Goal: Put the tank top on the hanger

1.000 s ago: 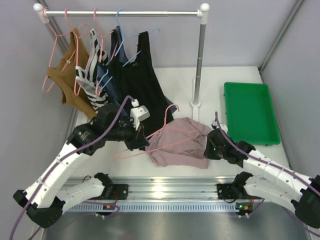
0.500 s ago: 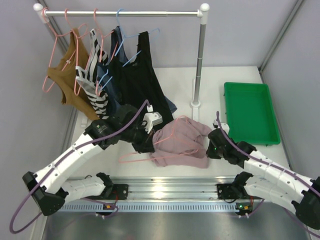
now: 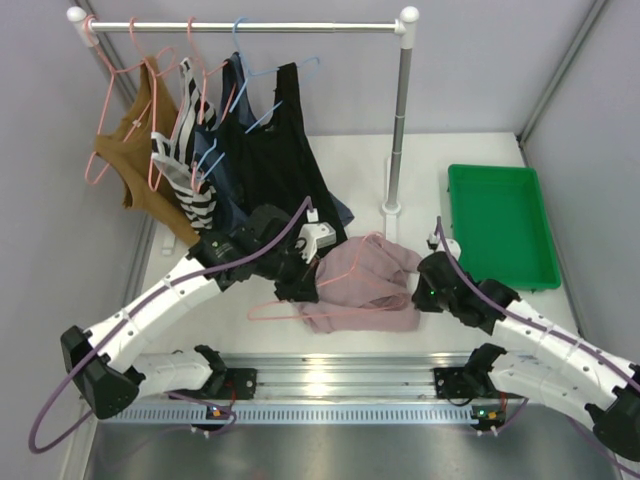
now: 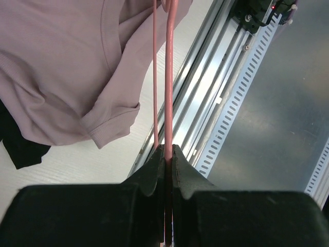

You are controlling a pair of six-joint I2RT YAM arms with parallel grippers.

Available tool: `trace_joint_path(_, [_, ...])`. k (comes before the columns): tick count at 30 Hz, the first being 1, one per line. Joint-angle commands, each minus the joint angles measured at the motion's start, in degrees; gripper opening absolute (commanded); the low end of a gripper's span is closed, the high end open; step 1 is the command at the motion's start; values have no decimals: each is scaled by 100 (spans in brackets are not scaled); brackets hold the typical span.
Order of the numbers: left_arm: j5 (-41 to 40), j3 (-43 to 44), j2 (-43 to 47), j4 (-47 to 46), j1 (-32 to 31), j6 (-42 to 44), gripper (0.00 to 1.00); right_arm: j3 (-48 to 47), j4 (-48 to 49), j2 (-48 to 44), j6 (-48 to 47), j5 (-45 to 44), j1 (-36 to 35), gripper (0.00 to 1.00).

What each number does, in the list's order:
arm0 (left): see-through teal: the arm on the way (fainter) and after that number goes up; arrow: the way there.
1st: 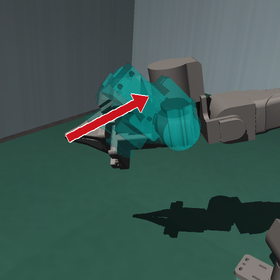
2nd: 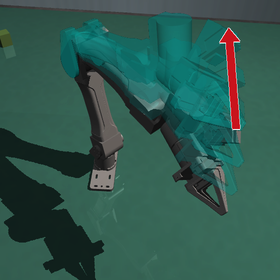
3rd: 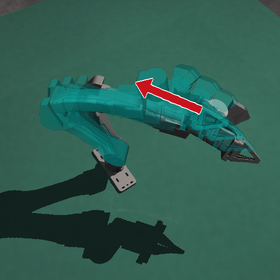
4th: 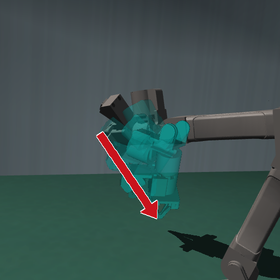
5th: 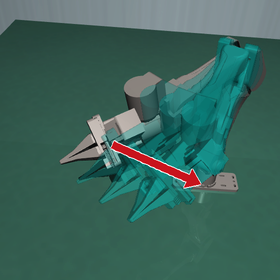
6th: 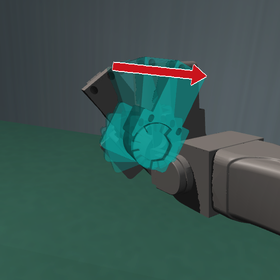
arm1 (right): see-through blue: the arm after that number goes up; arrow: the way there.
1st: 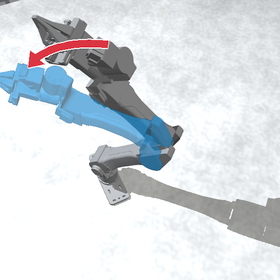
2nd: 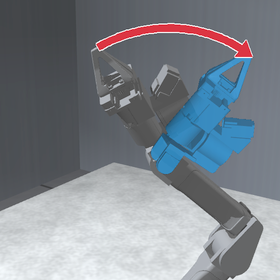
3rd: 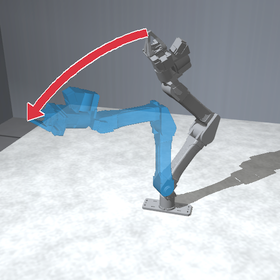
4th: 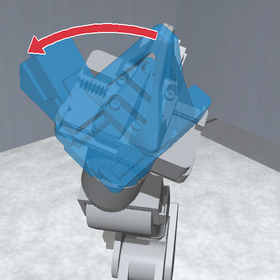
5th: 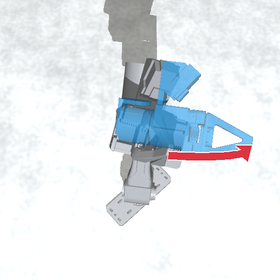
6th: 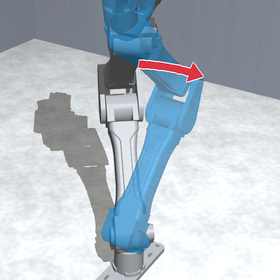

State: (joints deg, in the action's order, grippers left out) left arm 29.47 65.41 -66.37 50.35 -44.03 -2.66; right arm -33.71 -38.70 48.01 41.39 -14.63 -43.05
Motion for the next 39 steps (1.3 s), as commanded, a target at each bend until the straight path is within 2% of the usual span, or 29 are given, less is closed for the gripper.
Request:
trace_joint_path(1, [401, -106, -69, -648, -27, 143, 0, -565, -23, 85, -148, -206, -142, 0])
trace_joint_path(11, [814, -765, 150, -1922, -27, 81, 0, -1681, -393, 543, -289, -690, -591, 0])
trace_joint_path(17, [718, -1460, 344, -3319, 44, -182, 0, -2322, -700, 692, -342, -961, -872, 0])
trace_joint_path(27, [1033, -1760, 213, -4401, 553, -279, 0, -2956, -1122, 613, -263, -1252, -1294, 0])
trace_joint_path(34, [1526, -1856, 27, -4982, 553, -577, 0, -3255, -1263, 806, -254, -1568, -1575, 0])
trace_joint_path(39, [1360, -2382, 273, -5885, 404, -929, 0, -3396, -1272, 956, -333, -1692, -1566, 0])
